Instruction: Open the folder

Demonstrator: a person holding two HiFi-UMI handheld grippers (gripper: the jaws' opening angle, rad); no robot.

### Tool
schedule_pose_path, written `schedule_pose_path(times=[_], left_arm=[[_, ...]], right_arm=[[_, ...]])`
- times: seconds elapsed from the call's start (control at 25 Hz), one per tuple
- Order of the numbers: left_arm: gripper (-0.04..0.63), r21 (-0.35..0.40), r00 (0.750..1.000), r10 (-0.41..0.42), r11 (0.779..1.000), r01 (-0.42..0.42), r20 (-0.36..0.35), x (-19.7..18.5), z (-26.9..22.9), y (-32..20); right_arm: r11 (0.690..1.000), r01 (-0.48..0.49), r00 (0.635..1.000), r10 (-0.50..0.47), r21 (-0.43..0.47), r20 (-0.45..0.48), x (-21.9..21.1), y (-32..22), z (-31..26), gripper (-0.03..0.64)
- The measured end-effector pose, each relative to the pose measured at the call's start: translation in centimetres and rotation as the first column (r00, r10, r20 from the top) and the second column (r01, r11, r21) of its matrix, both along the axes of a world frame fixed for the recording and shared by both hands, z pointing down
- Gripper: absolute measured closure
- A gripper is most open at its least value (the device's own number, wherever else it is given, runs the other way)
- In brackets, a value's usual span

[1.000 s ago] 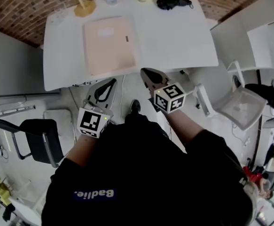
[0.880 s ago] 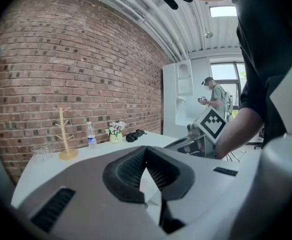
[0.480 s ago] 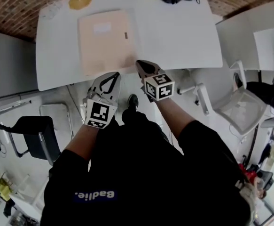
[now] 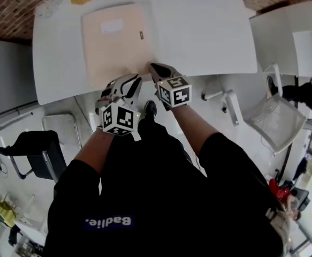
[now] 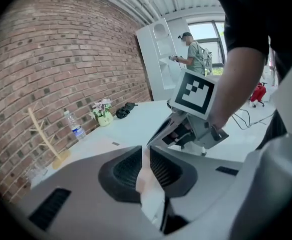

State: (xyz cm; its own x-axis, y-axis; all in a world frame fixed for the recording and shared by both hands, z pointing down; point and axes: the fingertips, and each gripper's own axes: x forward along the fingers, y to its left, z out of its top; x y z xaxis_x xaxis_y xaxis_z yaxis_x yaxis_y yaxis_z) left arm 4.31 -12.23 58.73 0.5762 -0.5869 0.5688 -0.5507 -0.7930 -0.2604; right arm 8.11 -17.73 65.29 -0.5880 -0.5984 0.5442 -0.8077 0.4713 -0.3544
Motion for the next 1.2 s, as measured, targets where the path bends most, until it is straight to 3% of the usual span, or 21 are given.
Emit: schedule_pose_path(times=[0.24,0.44,0.56,0.84,1.2], left_arm=[[0.477,0.034,0.98,0.087,0.995,-0.095,0.181,0.3,2.8,-0.7],[0.411,0.072,0.912,0.17,0.975,-0.211,0.372,0.7,5.3,-0.9],[0.383,0.062,0.877,0.193,0.968,-0.244,0.439,0.8,6.7,-1.2],[0.4,0.044,0.851,0.198,0.967,-0.251,0.487,0.7,7.4,-2.1],[0.397,0.015,0.845,0.23,0.962,-0.271,0.482,0.3,6.2,-2.3]], right_arm=[[1.0,0.011,1.0,-0.011,-0.009,0.019,0.0,-0.2,0.4,0.588],[1.0,0.024,0.999,-0.023,-0.011,0.034,-0.1,0.0,0.5,0.588],[0.999,0.037,0.999,-0.036,-0.013,0.032,0.0,0.0,0.5,0.588],[0.999,0.038,0.999,-0.037,-0.014,0.038,0.0,0.1,0.6,0.588],[0.997,0.073,0.997,-0.073,-0.016,0.029,0.0,0.1,0.6,0.588]])
